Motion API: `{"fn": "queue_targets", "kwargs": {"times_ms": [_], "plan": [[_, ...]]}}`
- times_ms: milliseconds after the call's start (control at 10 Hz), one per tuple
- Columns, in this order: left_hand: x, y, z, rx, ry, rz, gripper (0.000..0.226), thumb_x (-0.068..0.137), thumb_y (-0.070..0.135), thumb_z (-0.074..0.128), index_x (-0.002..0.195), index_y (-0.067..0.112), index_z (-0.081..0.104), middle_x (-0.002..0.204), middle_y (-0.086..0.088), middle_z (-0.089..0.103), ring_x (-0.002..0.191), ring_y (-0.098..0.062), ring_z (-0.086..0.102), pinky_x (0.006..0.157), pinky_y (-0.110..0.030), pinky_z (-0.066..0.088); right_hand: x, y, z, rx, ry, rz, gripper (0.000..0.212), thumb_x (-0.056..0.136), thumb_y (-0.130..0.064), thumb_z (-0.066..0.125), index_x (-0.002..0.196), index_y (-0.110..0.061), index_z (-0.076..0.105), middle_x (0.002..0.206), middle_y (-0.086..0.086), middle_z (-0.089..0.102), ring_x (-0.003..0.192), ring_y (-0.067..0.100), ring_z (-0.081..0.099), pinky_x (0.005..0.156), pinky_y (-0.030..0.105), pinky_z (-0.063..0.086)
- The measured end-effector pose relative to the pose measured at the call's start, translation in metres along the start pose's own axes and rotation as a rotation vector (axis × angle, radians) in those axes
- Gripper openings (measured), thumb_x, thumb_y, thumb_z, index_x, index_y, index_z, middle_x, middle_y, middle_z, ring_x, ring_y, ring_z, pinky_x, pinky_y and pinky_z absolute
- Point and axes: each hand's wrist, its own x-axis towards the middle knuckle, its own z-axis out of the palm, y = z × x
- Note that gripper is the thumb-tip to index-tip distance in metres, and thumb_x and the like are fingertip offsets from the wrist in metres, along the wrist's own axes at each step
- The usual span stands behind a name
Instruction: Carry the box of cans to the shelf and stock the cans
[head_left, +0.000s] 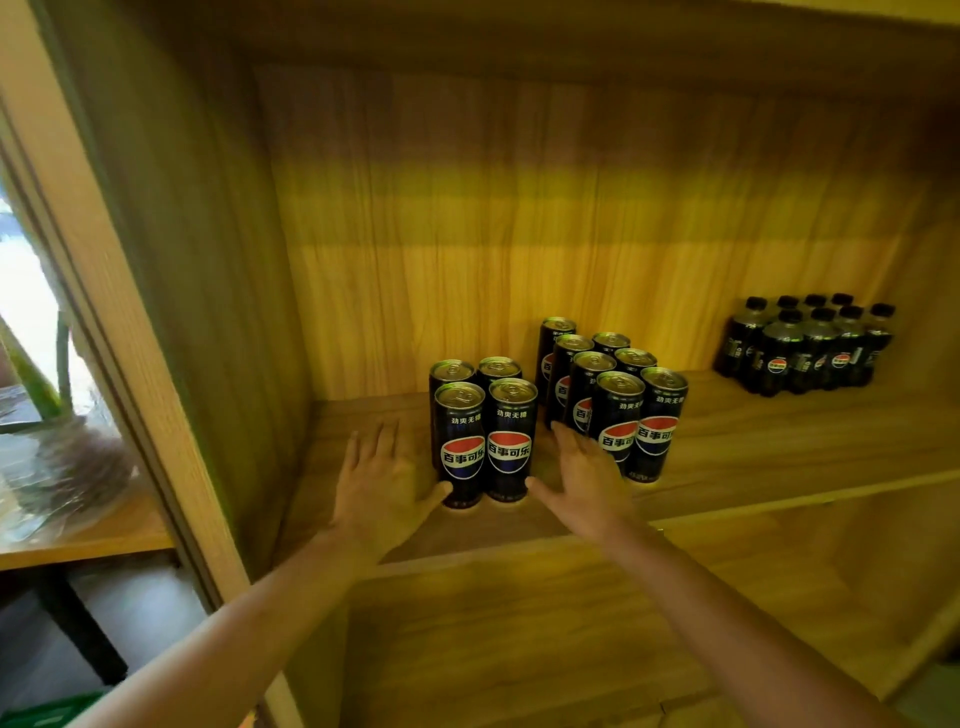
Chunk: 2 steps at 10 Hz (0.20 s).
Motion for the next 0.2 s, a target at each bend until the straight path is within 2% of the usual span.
{"fn": "queue_targets", "kwargs": {"times_ms": [100,200], "plan": [[-0.006,-0.003,-0.034,0.046,0.054,0.042,0.086,0.084,0.06,0.042,0.146,0.01,0.009,0.157,-0.011,0.012,0.145,-0.026,0.01,0.118,-0.043,0.003,-0.003,-0.019,-0.037,-0.121,0.139,-0.121,0.073,0.084,-0.042,0.055,0.141,-0.01,0.022,0.149,0.01,0.031,0.137,0.026,0.03,0.113,0.038,0.025],[-0.014,-0.001,-0.053,0.039,0.044,0.097,0.087,0.084,0.06,0.043,0.146,0.009,0.011,0.157,-0.012,0.013,0.145,-0.026,0.011,0.119,-0.043,0.005,-0.01,-0.031,-0.055,-0.173,0.119,-0.223,0.075,0.083,-0.045,0.054,0.141,-0.01,0.023,0.15,0.011,0.03,0.137,0.025,0.028,0.114,0.038,0.021]]}}
